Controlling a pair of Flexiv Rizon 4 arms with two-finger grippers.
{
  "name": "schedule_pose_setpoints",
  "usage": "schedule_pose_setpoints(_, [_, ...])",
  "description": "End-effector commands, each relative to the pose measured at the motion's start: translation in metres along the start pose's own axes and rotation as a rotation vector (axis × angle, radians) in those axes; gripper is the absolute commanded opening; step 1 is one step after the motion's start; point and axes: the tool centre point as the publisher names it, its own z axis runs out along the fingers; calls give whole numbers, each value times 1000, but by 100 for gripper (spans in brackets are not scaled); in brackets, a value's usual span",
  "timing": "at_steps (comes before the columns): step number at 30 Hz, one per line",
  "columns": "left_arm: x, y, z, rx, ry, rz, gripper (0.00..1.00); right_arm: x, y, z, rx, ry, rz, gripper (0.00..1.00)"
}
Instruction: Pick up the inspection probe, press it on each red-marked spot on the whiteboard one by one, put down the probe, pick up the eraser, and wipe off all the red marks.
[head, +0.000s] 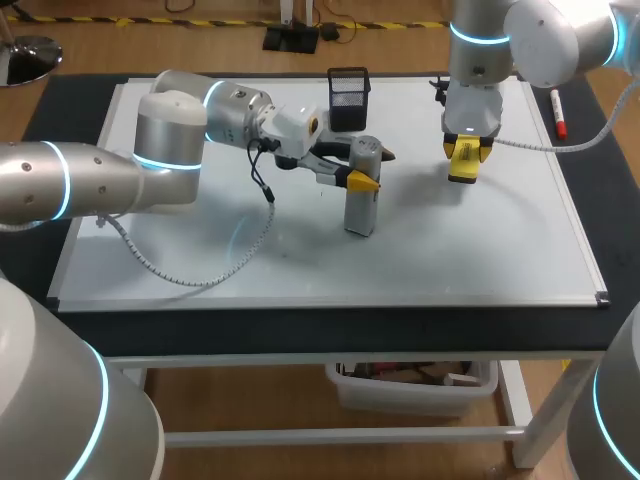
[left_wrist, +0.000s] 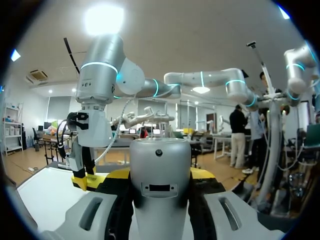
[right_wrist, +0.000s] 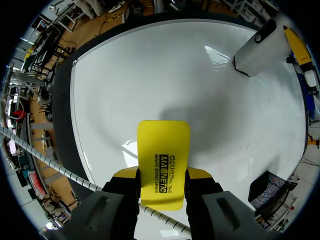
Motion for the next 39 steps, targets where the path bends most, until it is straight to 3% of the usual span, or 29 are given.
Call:
schedule_pose_setpoints(1, [0, 1, 0, -4, -1, -1, 0, 1, 0, -1, 1, 2, -2, 0])
schedule_pose_setpoints(5, [0, -1, 0, 3, -12, 1, 0, 1, 0, -1, 1, 2, -2, 0])
schedule_pose_setpoints(11, [-4, -25, -19, 7, -57, 42, 0, 1, 0, -1, 1, 2, -2, 0])
schedule_pose_setpoints(26, [-7, -59, -124, -20, -298, 87, 0, 1, 0, -1, 1, 2, -2, 0])
schedule_pose_setpoints(39, [1, -59, -202, 9, -448, 52, 0, 1, 0, -1, 1, 2, -2, 0])
